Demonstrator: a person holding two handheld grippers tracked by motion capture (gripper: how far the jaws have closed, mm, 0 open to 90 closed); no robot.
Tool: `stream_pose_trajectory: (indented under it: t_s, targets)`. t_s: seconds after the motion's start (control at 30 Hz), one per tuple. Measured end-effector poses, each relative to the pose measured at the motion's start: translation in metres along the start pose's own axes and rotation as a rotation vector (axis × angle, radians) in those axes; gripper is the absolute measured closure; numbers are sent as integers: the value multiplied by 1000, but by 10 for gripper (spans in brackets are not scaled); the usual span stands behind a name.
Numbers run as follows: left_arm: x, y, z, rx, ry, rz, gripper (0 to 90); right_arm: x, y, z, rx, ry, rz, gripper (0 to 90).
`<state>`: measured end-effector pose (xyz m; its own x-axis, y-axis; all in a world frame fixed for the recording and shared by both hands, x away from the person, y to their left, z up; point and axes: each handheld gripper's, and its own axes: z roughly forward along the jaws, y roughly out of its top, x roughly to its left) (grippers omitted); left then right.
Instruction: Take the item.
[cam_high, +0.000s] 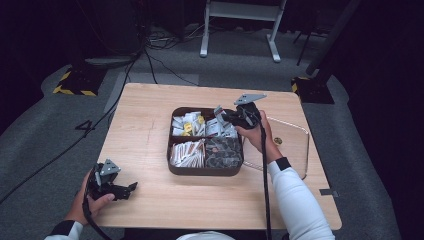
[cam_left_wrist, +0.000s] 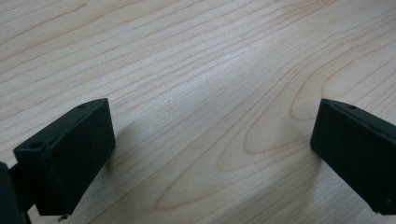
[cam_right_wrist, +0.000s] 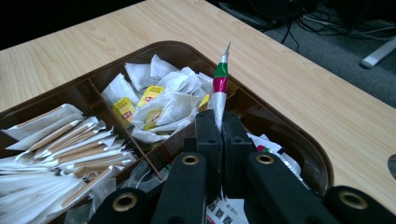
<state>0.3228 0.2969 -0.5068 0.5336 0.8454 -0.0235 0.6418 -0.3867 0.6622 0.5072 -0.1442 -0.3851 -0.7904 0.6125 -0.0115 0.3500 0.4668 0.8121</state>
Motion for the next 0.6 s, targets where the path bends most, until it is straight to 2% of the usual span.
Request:
stream_pose_trajectory:
  t_s: [0.13,0.4,0.6]
  targets:
    - [0,0,0,-1,2,-2,1,2,-3,-11,-17,5,-14,886]
    - [0,0,0,1,2,-3,1,13,-12,-33,-58,52,-40,886]
    - [0,0,0,0,2,-3,1,19,-19,-45,-72,70,-58,886]
